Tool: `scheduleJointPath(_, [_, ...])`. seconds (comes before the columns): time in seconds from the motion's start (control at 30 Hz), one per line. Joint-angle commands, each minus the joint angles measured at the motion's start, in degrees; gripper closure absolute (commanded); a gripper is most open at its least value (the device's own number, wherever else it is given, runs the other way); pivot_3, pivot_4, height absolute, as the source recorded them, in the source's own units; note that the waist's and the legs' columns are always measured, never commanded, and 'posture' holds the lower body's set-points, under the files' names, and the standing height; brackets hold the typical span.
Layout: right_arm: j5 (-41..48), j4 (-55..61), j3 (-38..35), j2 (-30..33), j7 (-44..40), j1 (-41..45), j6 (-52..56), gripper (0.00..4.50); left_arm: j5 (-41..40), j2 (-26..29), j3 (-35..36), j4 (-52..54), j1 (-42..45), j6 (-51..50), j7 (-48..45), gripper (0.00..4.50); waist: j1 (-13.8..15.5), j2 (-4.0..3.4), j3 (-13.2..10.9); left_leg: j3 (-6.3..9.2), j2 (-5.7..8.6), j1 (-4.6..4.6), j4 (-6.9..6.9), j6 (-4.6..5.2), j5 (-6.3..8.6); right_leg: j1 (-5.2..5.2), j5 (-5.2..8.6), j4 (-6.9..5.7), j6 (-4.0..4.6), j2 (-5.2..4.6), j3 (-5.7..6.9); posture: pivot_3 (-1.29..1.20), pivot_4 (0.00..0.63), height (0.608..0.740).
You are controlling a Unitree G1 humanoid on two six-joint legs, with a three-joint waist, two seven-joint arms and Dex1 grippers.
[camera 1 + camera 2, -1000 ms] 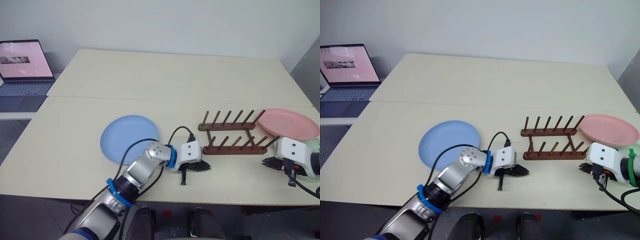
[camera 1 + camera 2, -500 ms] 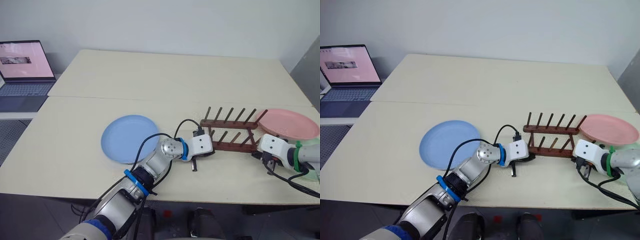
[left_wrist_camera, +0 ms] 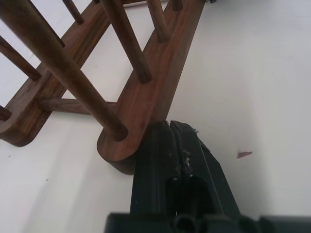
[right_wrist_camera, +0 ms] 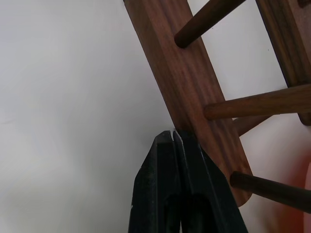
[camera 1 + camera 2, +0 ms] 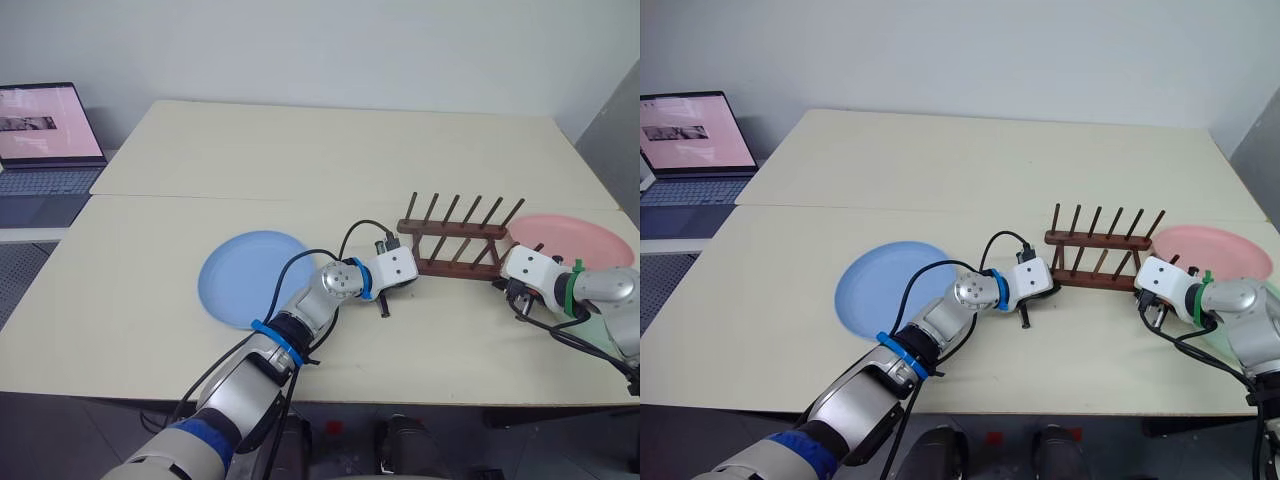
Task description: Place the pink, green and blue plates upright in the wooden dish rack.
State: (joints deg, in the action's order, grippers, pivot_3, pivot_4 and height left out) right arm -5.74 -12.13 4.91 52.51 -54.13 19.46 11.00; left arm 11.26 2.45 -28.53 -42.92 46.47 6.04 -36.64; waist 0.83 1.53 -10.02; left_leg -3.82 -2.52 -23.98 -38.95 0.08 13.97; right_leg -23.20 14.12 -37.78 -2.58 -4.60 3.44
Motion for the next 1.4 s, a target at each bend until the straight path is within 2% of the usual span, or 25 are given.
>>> scheduleJointPath(0.03, [-0.7,-0.66,-0.1,-0.28,1.04,1.9,-1.1,4.45,1.08,-0.44,1.82,-2.65,1.68,0.86,2.24,4.5,-0.01,0.0,0.0,0.0,0.0,0.0,0.0,0.0,0.0,0.0,0.0,0.0,0.0,0.0,0.0,0.0,0.15,0.738])
scheduleJointPath(0.37, [-1.04,0.45,-0.01,-0.37,0.72,2.63,-1.69,4.45,0.65,-0.87,3.77,-6.6,4.18,3.54,2.3,4.5,-0.08,0.0,0.0,-0.01,0.0,-0.01,0.0,0.0,0.0,-0.01,0.0,0.0,-0.01,0.0,0.0,0.0,0.15,0.738])
scheduleJointPath(0.5, [3.66,9.16,-3.36,2.37,-3.82,-0.3,2.39,4.45,-5.33,4.66,6.29,8.4,-2.12,0.97,-7.55,4.5,-0.73,-0.05,0.0,-0.02,-0.05,-0.03,0.1,0.0,0.0,-0.09,-0.01,-0.02,0.03,0.03,0.0,0.0,0.15,0.738])
scheduleJointPath(0.53, [4.9,11.87,-4.59,3.18,-4.51,-1.18,4.0,4.49,-8.17,6.33,7.68,14.12,-4.28,-2.72,-10.14,4.32,-0.86,-0.07,-0.02,0.0,-0.09,-0.04,0.14,-0.01,0.0,-0.1,-0.01,-0.04,0.04,0.05,0.01,0.0,0.15,0.738])
scheduleJointPath(0.63, [9.68,20.23,-8.98,6.19,-7.52,-4.65,9.38,3.92,-14.92,12.0,10.95,29.81,-9.8,-11.44,-16.11,3.69,-0.84,-0.13,-0.07,0.05,-0.15,-0.05,0.16,-0.01,0.0,-0.12,0.03,-0.1,0.1,0.08,0.06,0.0,0.15,0.738])
scheduleJointPath(0.77, [16.15,28.62,-16.15,10.76,-11.8,-8.73,16.1,2.52,-25.83,20.77,14.9,47.19,-14.95,-19.9,-25.5,2.58,-0.77,-0.18,-0.09,0.16,-0.18,-0.09,0.15,-0.03,0.01,-0.08,0.05,-0.06,0.12,0.07,0.17,0.0,0.15,0.738])
scheduleJointPath(0.9, [18.64,30.12,-21.27,14.98,-14.08,-10.28,18.26,1.1,-31.71,24.8,18.5,54.52,-15.36,-26.23,-25.98,1.53,-0.42,-0.19,-0.1,0.19,-0.19,-0.06,0.11,-0.06,-0.01,0.0,0.1,0.05,0.08,0.05,0.16,0.0,0.15,0.738])
scheduleJointPath(1.0, [17.09,27.39,-22.74,18.25,-13.69,-9.97,17.74,0.07,-34.84,25.97,21.55,58.82,-13.77,-28.25,-24.93,0.68,-0.39,-0.18,-0.11,0.19,-0.18,-0.03,0.03,-0.09,-0.04,0.04,0.28,0.05,-0.02,-0.02,0.09,0.0,0.15,0.738])
scheduleJointPath(1.07, [14.28,23.79,-20.48,19.87,-11.77,-9.22,16.83,0.0,-36.77,26.82,22.17,60.89,-12.49,-29.52,-25.69,0.16,-0.39,-0.17,-0.11,0.19,-0.15,-0.03,0.02,-0.11,-0.06,0.02,0.27,0.05,0.0,-0.02,0.02,0.0,0.15,0.738])
scheduleJointPath(1.17, [11.8,18.51,-16.28,19.74,-9.82,-6.38,14.82,0.0,-38.87,27.67,21.51,62.41,-10.97,-31.07,-26.99,0.16,-0.46,-0.18,-0.1,0.12,-0.08,-0.03,0.02,-0.12,-0.07,0.01,0.22,0.05,-0.1,-0.01,-0.03,0.0,0.15,0.738])
scheduleJointPath(1.33, [6.01,7.2,-6.74,17.93,-9.18,1.35,11.05,0.0,-35.34,28.78,18.81,61.12,-9.56,-27.09,-28.42,0.16,-0.82,-0.2,-0.11,0.06,-0.07,-0.03,0.11,-0.12,-0.06,-0.07,0.19,0.05,-0.15,0.17,-0.12,0.0,0.15,0.738])
scheduleJointPath(1.4, [4.8,2.6,-4.25,16.36,-9.13,4.42,9.69,0.0,-34.89,28.29,18.34,60.8,-9.34,-26.48,-27.96,0.16,-0.88,-0.2,-0.12,0.08,-0.14,-0.02,0.12,-0.12,-0.06,-0.09,0.09,0.05,0.07,0.27,-0.14,0.0,0.15,0.738])
